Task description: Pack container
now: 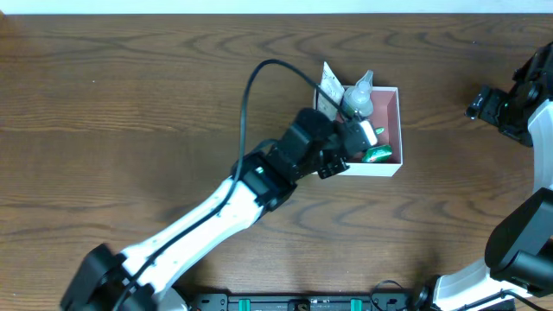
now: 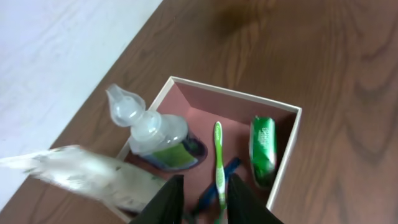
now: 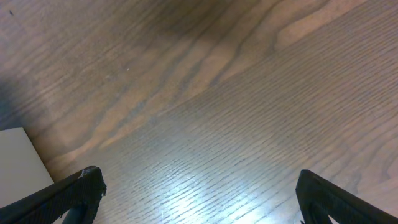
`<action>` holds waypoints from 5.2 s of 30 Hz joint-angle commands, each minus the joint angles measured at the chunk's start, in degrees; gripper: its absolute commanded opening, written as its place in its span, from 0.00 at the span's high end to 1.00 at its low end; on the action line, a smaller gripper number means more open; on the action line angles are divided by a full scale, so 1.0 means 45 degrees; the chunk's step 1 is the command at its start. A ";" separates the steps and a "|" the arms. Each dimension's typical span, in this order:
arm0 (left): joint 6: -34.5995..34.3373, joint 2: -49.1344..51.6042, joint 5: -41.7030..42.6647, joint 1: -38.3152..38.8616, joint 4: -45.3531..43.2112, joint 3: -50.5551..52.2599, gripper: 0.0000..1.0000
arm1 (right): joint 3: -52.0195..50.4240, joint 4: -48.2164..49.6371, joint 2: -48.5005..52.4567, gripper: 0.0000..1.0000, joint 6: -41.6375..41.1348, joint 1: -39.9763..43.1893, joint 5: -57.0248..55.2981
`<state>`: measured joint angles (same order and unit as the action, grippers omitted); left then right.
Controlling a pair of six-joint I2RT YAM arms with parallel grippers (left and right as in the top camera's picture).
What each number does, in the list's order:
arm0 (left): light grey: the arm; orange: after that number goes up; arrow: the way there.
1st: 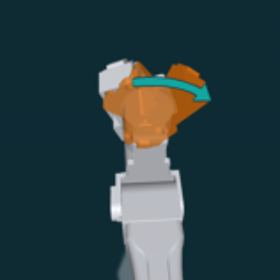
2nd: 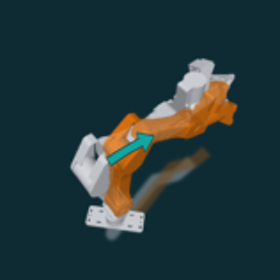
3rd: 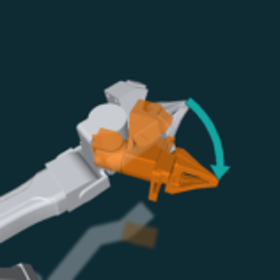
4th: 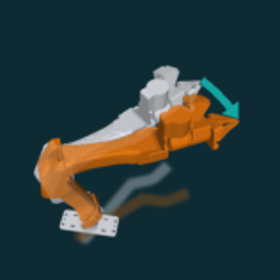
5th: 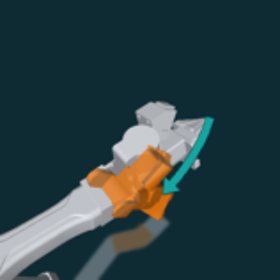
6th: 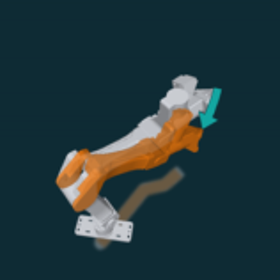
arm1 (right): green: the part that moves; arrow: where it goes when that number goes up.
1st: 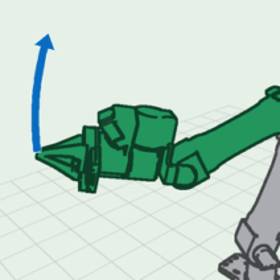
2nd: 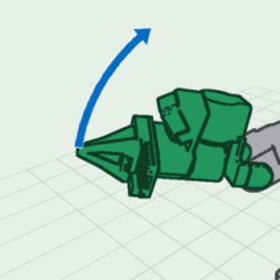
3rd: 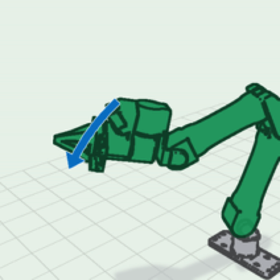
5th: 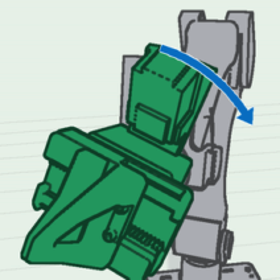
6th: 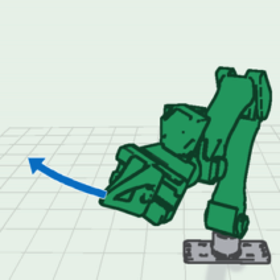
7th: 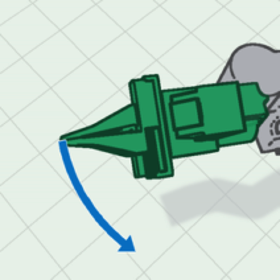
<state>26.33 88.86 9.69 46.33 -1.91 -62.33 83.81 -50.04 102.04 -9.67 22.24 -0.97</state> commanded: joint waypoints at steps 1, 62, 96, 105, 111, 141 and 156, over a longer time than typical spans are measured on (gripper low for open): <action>-0.0471 0.0656 -0.0058 -0.0121 -0.0520 -0.0068 0.75 | -0.0024 0.0005 0.0092 0.01 -0.0126 0.0049 -0.0063; -0.4881 -0.6164 -0.1243 -0.6494 1.1128 -0.0039 0.02 | -0.0024 0.0005 0.0092 0.01 -0.0126 0.0049 -0.0063; -0.4634 -1.8559 -0.0291 -1.0924 0.3424 0.9826 0.02 | -0.0024 0.0005 0.0092 0.01 -0.0126 0.0049 -0.0063; -0.5085 -1.9443 -0.0243 -1.0924 0.1209 1.1808 0.02 | -0.0024 0.0005 0.0092 0.01 -0.0126 0.0049 -0.0063; -0.5348 -1.9725 -0.0248 -1.0856 0.0544 1.2551 0.02 | -0.0024 0.0005 0.0092 0.01 -0.0126 0.0049 -0.0063; -0.5493 -1.9696 -0.0253 -1.0705 0.1078 1.3799 0.02 | -0.0024 0.0005 0.0092 0.01 -0.0126 0.0049 -0.0063; -0.5493 -1.9696 -0.0253 -1.0705 0.1078 1.3799 0.02 | -0.0024 -0.0010 0.0092 0.01 -0.0126 0.0049 -0.0063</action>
<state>1.87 0.60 8.38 -2.04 1.34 -1.32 83.79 -50.06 102.04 -9.67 22.24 -0.97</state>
